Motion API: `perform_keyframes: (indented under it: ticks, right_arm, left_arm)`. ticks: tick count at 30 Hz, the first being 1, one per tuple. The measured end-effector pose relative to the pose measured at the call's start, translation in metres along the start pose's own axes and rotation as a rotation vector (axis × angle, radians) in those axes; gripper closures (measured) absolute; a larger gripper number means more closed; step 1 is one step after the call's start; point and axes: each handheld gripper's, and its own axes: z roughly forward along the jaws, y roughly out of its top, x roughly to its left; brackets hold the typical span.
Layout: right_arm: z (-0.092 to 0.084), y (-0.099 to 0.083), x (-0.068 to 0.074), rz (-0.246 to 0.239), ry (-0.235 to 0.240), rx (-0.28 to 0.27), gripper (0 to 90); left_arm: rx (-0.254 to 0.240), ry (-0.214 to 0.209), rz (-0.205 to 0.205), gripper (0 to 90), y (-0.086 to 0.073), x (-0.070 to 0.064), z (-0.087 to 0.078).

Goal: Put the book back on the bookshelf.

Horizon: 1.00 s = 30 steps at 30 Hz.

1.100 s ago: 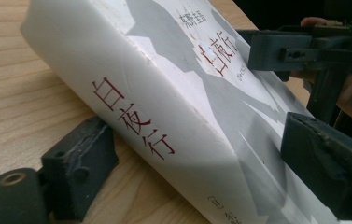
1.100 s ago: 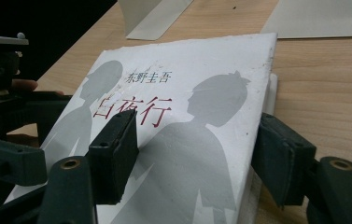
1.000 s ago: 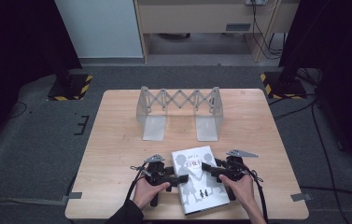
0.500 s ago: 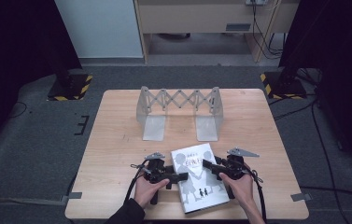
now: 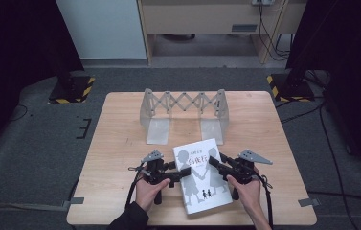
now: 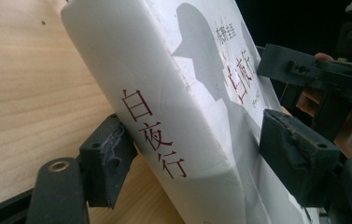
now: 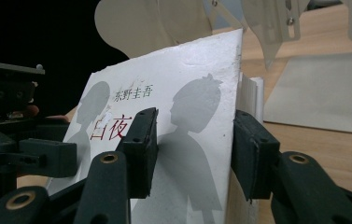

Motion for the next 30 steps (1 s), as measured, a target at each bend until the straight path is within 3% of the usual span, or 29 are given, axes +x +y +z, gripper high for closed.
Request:
perform_keyframes:
  ticks: [9,17,25,30]
  right_arm:
    - [-0.005,0.006,0.004,-0.037,0.021,-0.070,56.4]
    - [-0.005,0.005,0.001,-0.036,0.017,-0.079,57.0]
    - [-0.010,0.013,0.003,-0.049,0.029,-0.134,59.0]
    - [-0.015,0.015,0.002,-0.051,0.052,-0.161,58.9]
  left_arm:
    - [-0.044,0.000,0.060,28.7,0.009,-0.006,-0.002]
    - [-0.061,0.003,0.061,27.0,0.010,-0.005,0.003]
    - [-0.122,0.010,0.086,30.5,0.022,-0.013,0.001]
    - [-0.153,-0.034,0.133,32.4,0.026,-0.016,-0.001]
